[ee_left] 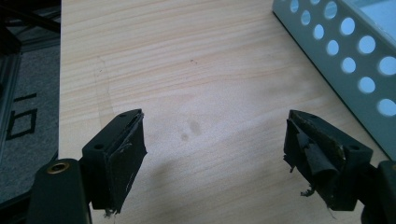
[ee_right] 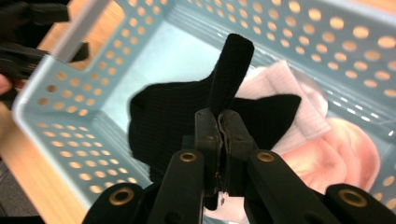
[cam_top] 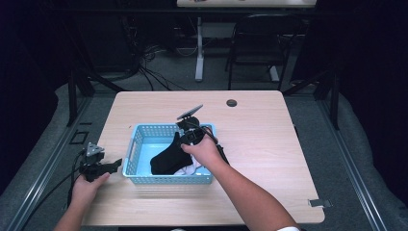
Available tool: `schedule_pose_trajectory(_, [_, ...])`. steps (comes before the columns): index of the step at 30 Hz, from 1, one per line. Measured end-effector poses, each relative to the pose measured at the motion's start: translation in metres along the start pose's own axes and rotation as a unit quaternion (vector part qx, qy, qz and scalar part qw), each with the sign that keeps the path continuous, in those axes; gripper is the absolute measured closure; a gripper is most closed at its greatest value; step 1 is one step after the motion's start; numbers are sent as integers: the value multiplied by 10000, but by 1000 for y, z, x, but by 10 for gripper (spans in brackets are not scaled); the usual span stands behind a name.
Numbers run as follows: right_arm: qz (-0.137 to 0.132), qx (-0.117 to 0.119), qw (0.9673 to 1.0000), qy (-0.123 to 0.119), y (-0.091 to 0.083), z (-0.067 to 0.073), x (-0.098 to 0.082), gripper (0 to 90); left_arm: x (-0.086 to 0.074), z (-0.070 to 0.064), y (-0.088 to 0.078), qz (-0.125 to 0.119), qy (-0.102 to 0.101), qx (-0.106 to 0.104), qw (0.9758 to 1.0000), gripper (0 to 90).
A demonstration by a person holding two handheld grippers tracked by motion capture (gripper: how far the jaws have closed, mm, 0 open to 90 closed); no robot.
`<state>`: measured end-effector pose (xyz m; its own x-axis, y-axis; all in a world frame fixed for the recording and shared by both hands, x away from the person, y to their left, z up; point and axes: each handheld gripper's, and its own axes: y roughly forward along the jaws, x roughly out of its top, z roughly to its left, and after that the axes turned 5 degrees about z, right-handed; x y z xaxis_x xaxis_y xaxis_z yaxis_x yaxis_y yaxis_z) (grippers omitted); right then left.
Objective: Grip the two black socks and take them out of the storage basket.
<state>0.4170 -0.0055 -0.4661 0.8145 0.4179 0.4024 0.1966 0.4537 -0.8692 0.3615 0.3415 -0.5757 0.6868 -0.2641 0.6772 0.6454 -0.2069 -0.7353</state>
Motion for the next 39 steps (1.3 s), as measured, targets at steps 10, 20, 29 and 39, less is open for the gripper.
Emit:
schedule_pose_trajectory(10, [-220,92,9990,-381,-37,18,5,873,0,0,0,25,26,-10,10000,207])
schedule_pose_trajectory(20, [-492,150,9978,-407,-68,16,6,873,0,0,0,40,39,-13,10000,207])
schedule_pose_trajectory(29, [-781,115,9963,-334,-104,8,2,873,0,-1,1,36,31,-21,10000,207])
schedule_pose_trajectory(39, [-994,-123,9949,-137,-146,-15,-14,873,0,-1,1,50,43,-14,10000,207])
